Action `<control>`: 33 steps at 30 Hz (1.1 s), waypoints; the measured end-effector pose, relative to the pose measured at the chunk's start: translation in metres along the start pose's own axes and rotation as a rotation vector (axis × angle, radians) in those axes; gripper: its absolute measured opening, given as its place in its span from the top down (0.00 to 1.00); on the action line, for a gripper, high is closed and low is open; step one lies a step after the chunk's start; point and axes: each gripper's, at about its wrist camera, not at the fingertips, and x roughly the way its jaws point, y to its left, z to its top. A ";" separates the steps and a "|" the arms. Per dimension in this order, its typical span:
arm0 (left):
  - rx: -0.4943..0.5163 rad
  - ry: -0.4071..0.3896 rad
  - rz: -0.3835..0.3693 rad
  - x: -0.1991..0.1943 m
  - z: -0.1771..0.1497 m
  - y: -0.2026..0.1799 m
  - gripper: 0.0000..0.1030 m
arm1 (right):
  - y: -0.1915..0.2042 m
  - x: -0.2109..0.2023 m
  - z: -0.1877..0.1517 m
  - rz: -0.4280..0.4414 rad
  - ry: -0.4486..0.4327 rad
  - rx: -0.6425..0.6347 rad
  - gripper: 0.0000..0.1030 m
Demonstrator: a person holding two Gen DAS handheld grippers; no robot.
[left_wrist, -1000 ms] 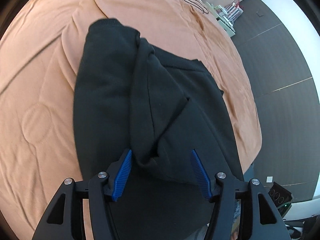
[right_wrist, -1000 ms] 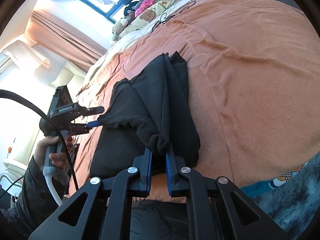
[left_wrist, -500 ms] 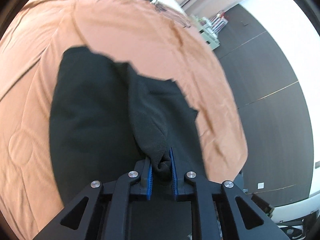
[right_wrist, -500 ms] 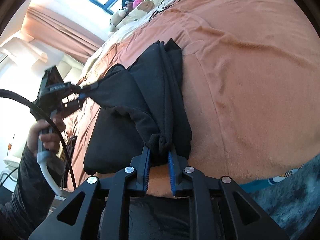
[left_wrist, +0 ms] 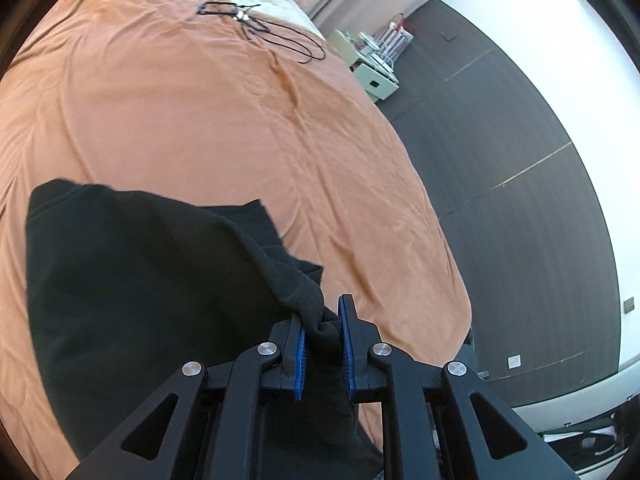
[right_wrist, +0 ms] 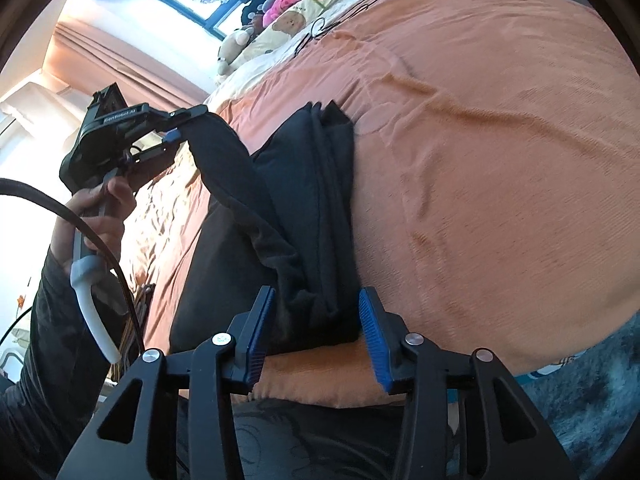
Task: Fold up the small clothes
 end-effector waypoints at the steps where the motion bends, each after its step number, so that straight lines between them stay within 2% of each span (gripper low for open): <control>1: 0.007 0.004 -0.002 0.003 0.002 -0.002 0.85 | -0.001 -0.001 0.001 -0.002 -0.002 0.000 0.60; 4: 0.026 0.024 0.006 0.015 0.008 -0.011 0.81 | -0.003 -0.002 0.004 -0.001 -0.001 -0.001 0.60; 6: 0.043 0.025 0.023 0.019 0.009 -0.013 0.64 | -0.003 -0.001 0.006 -0.002 -0.002 -0.004 0.60; 8: 0.050 0.020 0.025 0.018 0.007 -0.011 0.55 | -0.002 -0.001 0.008 -0.006 -0.002 -0.014 0.60; 12: 0.023 0.017 0.036 0.010 0.000 0.010 0.53 | 0.001 -0.001 0.013 0.006 0.001 -0.035 0.60; 21: -0.061 -0.021 0.131 -0.033 -0.022 0.063 0.53 | 0.014 0.019 0.032 0.017 0.021 -0.074 0.60; 32: -0.144 -0.039 0.213 -0.075 -0.064 0.112 0.53 | 0.028 0.051 0.049 -0.030 0.105 -0.111 0.60; 33: -0.158 -0.039 0.217 -0.079 -0.071 0.118 0.53 | 0.029 0.053 0.049 -0.032 0.114 -0.109 0.56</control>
